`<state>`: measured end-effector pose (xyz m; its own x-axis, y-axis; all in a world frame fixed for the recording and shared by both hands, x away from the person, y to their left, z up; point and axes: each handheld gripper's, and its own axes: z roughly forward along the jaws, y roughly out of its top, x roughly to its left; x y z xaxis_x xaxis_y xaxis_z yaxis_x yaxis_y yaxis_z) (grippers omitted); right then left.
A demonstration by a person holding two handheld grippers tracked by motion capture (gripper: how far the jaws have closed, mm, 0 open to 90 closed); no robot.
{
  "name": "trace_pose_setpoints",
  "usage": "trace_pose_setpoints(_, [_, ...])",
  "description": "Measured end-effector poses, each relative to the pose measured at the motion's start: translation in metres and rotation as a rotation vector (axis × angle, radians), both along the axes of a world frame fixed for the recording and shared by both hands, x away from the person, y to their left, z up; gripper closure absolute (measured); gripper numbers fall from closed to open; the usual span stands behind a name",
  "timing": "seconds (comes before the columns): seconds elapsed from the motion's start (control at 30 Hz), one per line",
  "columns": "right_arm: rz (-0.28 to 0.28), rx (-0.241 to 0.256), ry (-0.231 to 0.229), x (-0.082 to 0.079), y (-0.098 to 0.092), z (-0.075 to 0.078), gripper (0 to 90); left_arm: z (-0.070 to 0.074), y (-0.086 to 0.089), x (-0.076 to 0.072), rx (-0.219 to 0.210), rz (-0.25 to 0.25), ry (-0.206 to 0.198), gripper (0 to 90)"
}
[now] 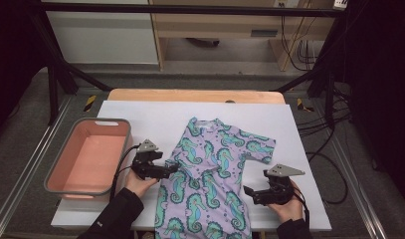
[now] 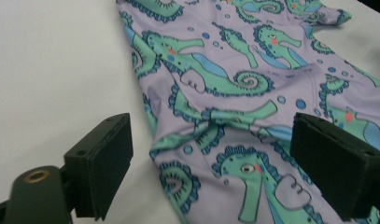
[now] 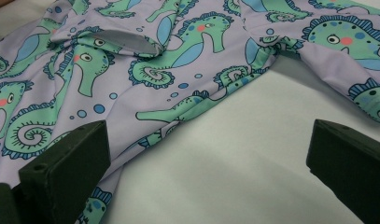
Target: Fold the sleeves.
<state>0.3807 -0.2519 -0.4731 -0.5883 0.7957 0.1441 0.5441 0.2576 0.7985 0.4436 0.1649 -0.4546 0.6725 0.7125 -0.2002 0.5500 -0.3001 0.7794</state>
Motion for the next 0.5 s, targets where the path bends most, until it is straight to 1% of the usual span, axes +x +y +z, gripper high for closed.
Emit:
trace_pose_setpoints(0.07, [-0.011, -0.004, 0.007, 0.001, -0.001, 0.001, 0.4, -0.001, 0.003, -0.006, -0.005, -0.007, 0.005, 12.0])
trace_pose_setpoints(0.1, [-0.023, -0.006, 0.006, 0.001, -0.001, 0.001, 0.7, -0.002, 0.005, -0.009, -0.010, -0.006, 0.002, 12.0])
trace_pose_setpoints(0.17, [-0.025, -0.016, 0.010, 0.002, -0.001, 0.002, 0.5, -0.002, 0.007, -0.015, -0.011, -0.010, -0.002, 12.0])
trace_pose_setpoints(0.27, [-0.027, -0.019, -0.002, 0.005, -0.003, 0.005, 0.7, -0.003, 0.009, -0.022, -0.014, -0.023, -0.005, 12.0])
trace_pose_setpoints(0.4, [-0.054, -0.020, -0.006, 0.011, -0.006, 0.009, 1.4, -0.005, 0.012, -0.027, -0.019, -0.040, -0.004, 12.0])
trace_pose_setpoints(0.5, [-0.076, -0.023, -0.018, 0.019, -0.007, 0.013, 1.6, -0.007, 0.014, -0.030, -0.023, -0.042, -0.009, 12.0])
